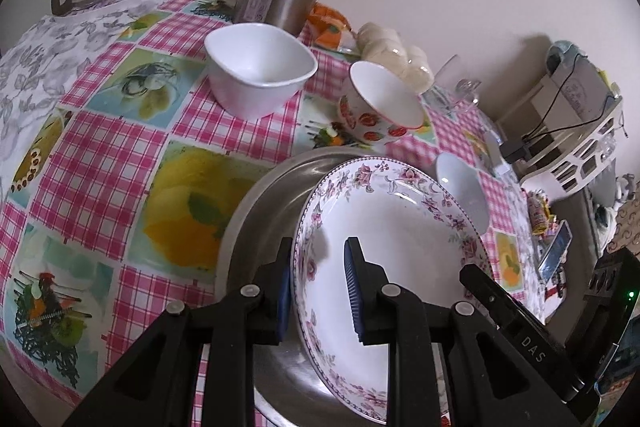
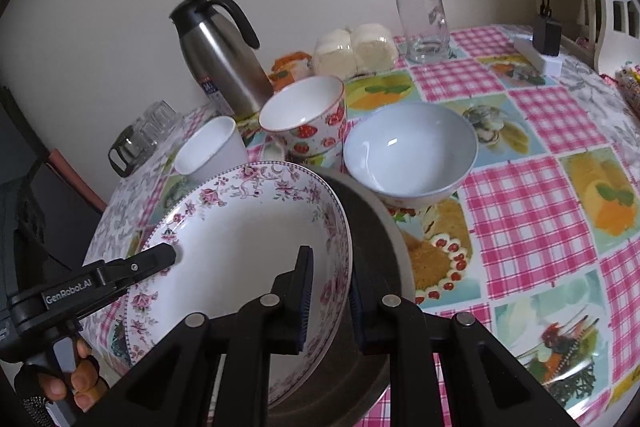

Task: Organize plates and bowls
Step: 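Lower the floral plate into the steel plate and open the right gripper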

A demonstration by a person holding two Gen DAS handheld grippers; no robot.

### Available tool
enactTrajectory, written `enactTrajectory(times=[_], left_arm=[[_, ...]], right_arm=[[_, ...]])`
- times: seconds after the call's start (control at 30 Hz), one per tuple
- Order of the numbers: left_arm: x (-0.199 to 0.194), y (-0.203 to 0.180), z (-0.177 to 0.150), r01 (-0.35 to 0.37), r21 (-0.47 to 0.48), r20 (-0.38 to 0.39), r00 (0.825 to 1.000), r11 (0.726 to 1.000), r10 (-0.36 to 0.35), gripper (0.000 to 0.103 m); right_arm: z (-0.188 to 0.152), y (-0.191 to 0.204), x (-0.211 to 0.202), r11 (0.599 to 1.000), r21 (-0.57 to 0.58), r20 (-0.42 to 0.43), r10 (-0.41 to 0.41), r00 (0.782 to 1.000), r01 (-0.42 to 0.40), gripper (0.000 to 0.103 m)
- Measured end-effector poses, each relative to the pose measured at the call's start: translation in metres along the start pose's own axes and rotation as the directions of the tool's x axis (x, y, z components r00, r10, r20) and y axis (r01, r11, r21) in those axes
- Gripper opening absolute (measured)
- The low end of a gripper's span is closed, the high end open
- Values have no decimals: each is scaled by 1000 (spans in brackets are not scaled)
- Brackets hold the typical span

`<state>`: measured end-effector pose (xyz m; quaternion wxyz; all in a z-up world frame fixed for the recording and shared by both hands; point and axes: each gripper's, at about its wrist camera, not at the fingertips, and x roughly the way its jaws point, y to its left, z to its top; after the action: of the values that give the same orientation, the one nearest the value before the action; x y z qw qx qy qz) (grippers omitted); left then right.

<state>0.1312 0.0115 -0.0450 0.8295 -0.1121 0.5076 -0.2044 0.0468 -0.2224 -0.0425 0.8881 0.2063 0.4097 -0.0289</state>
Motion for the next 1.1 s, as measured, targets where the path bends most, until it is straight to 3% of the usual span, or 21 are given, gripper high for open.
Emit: enactTrajectory(times=[0.37,0.73,0.9,1.1], left_arm=[[25,3,-7,-67,15,-84,994,998,68,23],[28,-6,-8,-176,84,-71,981,981,182,24],[32,-11,-8,-231,129,-59,969,965,240,27],[33,-12,-7,-241,144,-53,967,960,250,29]], right_arm=[[-3,-6,21,999,-19,-58,-38,998,37,19],[-8,6,27,987,-132,-71,-98,993,88,19],[-9,6,28,988,-131,-81,-89,993,78,19],[-9,6,29,988,-135,-88,-87,992,75,19]])
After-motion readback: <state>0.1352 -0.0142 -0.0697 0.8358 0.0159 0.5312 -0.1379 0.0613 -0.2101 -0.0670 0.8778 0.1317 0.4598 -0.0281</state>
